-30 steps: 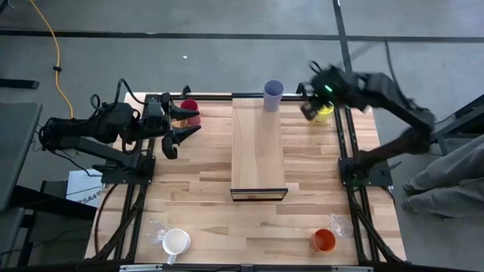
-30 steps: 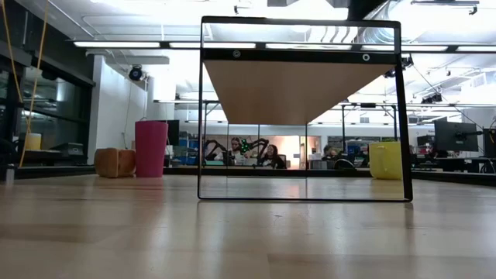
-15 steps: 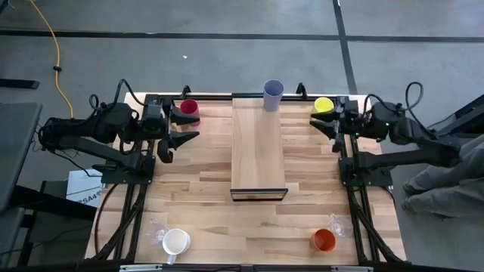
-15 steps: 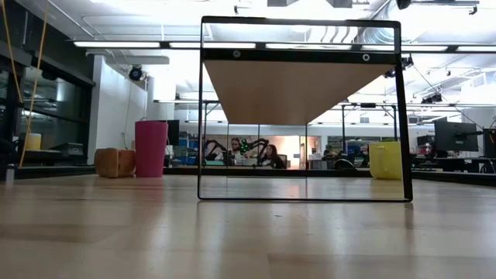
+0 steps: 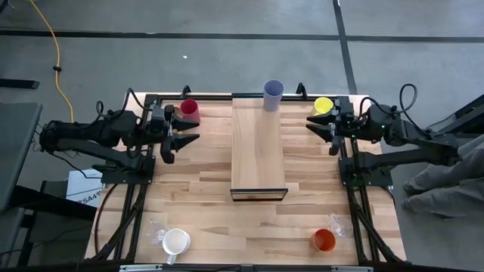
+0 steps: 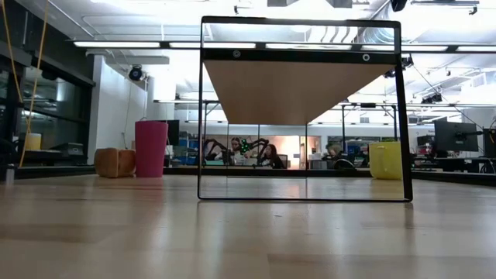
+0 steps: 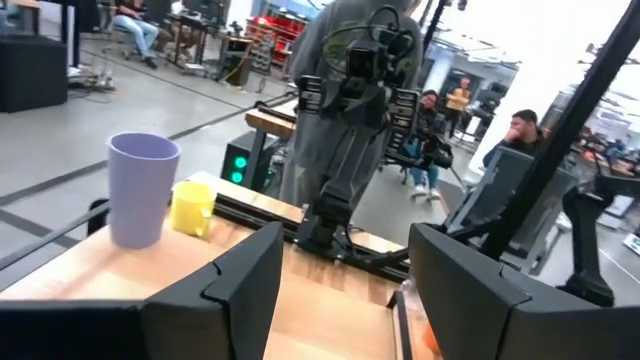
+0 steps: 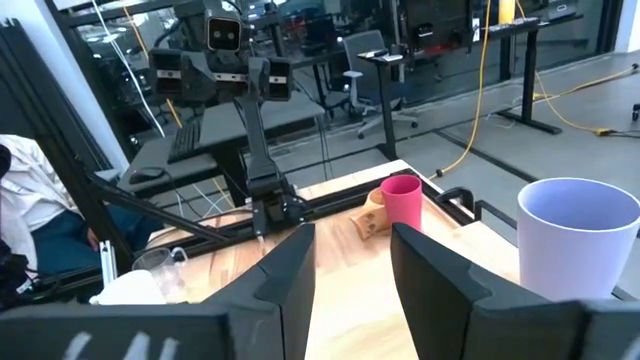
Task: Stack small to large cups/mugs on shelf
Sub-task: Put the pink cup on the shelf
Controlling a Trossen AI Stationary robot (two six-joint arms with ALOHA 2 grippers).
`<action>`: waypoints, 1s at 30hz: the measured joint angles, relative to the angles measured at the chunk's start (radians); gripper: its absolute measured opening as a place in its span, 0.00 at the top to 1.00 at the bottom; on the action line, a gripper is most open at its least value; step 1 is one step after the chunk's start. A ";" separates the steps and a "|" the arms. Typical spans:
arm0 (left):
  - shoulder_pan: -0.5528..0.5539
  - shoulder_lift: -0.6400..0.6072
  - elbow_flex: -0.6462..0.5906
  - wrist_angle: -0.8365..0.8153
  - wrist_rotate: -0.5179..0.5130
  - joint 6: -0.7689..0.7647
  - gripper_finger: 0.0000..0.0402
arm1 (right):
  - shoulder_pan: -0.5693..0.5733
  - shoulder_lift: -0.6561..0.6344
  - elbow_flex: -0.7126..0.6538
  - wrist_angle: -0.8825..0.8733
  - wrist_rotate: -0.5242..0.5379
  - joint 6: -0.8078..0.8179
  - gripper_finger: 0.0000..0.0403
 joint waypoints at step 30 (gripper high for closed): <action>0.394 0.384 0.374 -0.865 -0.067 -0.330 0.49 | 0.000 0.002 0.000 -0.070 -0.001 0.022 0.69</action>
